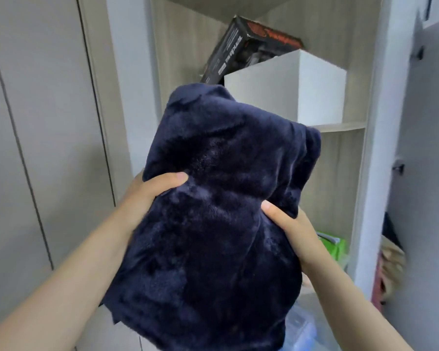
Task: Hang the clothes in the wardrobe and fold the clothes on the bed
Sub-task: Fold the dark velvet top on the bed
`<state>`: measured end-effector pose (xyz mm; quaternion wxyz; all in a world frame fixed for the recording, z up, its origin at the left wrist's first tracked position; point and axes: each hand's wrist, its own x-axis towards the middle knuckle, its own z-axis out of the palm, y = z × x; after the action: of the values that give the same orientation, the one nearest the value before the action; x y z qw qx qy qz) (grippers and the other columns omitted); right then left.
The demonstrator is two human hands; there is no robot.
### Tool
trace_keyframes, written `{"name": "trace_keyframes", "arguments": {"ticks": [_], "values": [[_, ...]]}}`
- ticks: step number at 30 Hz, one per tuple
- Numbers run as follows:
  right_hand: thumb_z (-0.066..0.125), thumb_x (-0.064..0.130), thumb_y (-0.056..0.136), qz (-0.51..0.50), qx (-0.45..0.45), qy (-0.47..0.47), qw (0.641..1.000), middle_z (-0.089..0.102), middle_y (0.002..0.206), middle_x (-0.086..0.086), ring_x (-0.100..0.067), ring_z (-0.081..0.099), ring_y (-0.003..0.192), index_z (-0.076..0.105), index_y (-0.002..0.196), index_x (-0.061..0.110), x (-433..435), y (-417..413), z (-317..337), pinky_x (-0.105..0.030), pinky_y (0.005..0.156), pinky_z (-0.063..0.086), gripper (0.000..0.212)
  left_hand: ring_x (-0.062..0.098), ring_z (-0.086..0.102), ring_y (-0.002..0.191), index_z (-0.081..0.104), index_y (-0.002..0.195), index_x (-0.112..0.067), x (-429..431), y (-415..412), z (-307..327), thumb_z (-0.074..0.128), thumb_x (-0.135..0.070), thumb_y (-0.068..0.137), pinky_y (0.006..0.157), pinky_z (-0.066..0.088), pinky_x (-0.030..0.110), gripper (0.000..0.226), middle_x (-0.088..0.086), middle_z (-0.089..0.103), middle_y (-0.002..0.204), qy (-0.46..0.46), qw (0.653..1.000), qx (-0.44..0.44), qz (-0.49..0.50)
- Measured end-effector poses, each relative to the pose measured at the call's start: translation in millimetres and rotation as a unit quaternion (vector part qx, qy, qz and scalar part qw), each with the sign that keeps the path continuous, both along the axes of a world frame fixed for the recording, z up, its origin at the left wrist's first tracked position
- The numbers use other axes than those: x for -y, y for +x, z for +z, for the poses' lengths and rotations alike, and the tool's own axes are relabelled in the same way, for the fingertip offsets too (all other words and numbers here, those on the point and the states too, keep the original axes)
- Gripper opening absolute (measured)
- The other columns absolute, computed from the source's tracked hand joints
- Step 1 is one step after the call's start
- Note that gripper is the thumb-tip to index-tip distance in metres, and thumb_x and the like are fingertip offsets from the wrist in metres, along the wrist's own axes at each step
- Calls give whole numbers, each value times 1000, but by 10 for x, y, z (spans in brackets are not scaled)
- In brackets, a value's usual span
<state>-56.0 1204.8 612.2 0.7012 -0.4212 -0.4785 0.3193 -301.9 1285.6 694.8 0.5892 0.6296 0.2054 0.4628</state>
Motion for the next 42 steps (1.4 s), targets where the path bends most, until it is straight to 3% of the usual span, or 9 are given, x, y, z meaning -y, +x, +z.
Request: {"name": "trace_keyframes", "arguments": {"ticks": [6,10,13,22,27,31,36,42], "values": [[77,48,67,-122,-4,-2,993,73,106,12,-8,71,93,70,102,44,877,511,-54,-17,69,56,35,32,71,91,71,111,-21,365,804,-12,76,-28,63,65,58,36,49,13,73,104,16,991,-26,-127],[78,55,65,-203,-13,-17,979,71,115,7,-16,69,103,62,121,35,1394,941,-129,-39,92,53,61,30,72,82,74,100,-21,646,1456,20,69,-25,66,58,57,33,35,12,74,96,33,981,-22,-188],[78,54,66,-248,-20,-17,968,71,114,6,-17,69,103,64,119,34,1762,1270,-147,-36,87,53,59,29,72,86,70,109,-15,849,1942,4,70,-32,65,60,57,31,47,12,74,99,31,972,-55,-228],[76,47,69,-374,-27,-47,926,74,105,5,-15,72,95,68,110,30,2524,2174,-138,-32,80,54,45,29,71,86,68,110,-12,1241,3321,-103,67,-22,70,64,57,32,41,13,73,98,2,938,-15,-347],[80,55,61,-447,-12,-60,893,75,99,8,-11,72,89,69,107,28,2726,2481,-238,-27,75,55,54,30,71,83,68,111,-8,1323,3819,-304,70,-23,68,64,57,34,46,17,72,98,-24,934,-16,-357],[78,46,72,-470,2,-67,880,74,100,11,-8,71,91,68,107,30,2814,2703,-329,-23,73,54,40,29,71,86,67,113,-11,1340,4143,-433,71,-26,68,65,56,34,48,14,73,99,-24,928,-21,-371],[78,47,69,-502,8,-68,862,74,99,14,-3,70,89,67,109,30,2814,2964,-400,-17,70,53,45,26,71,85,68,111,-12,1315,4515,-512,71,-25,69,64,55,32,44,11,73,96,-20,922,-12,-386],[77,43,77,-536,33,-81,840,73,98,17,1,69,88,67,108,32,2704,3488,-360,-21,74,51,34,30,71,89,71,106,-12,1174,5082,-526,72,-26,68,67,57,33,41,15,73,100,-39,917,-15,-397]]}}
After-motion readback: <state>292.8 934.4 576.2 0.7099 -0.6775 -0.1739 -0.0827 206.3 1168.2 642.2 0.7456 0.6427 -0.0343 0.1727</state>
